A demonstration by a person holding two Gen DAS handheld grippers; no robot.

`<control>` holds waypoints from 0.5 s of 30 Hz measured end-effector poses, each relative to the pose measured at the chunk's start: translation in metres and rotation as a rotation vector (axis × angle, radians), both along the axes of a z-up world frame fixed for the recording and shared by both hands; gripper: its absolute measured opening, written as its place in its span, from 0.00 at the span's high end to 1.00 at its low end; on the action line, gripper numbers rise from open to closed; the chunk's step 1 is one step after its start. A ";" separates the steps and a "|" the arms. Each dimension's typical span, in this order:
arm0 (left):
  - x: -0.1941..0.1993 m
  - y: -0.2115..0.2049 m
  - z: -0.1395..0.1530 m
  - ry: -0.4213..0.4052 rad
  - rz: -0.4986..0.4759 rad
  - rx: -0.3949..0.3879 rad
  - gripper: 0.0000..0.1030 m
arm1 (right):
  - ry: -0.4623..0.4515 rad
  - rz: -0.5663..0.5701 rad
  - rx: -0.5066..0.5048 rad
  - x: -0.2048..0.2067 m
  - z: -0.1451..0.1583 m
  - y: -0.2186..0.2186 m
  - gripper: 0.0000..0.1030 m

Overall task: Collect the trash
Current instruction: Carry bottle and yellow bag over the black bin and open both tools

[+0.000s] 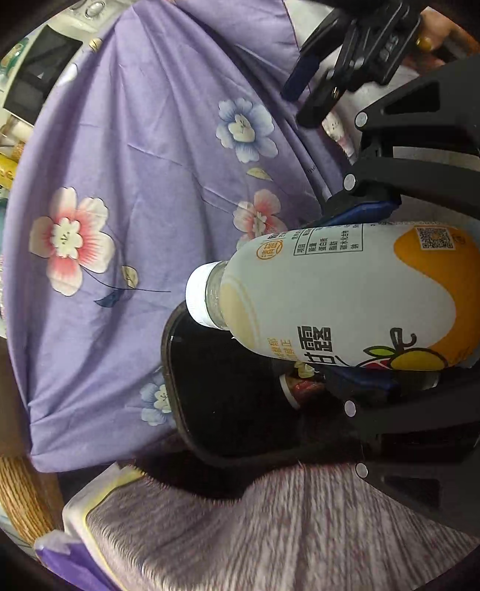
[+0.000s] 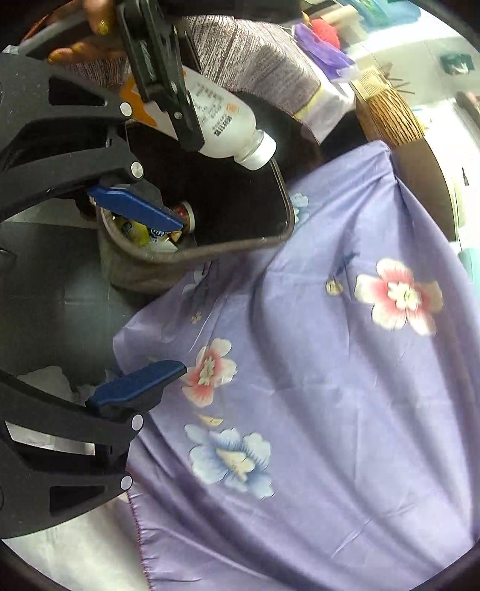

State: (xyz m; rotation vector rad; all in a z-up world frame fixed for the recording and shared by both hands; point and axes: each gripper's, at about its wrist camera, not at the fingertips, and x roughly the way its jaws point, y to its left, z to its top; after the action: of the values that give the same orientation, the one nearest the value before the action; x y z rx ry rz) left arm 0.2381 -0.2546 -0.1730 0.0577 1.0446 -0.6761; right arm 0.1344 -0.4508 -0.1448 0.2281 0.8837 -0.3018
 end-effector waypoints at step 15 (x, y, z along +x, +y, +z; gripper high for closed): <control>-0.020 -0.003 0.021 -0.088 -0.024 -0.010 0.13 | -0.004 -0.045 0.037 -0.010 -0.005 -0.013 0.28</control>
State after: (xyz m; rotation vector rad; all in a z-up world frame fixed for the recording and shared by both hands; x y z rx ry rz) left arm 0.2182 -0.2579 -0.1518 0.0901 0.9574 -0.6950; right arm 0.1241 -0.4634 -0.1497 0.2834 0.8814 -0.3269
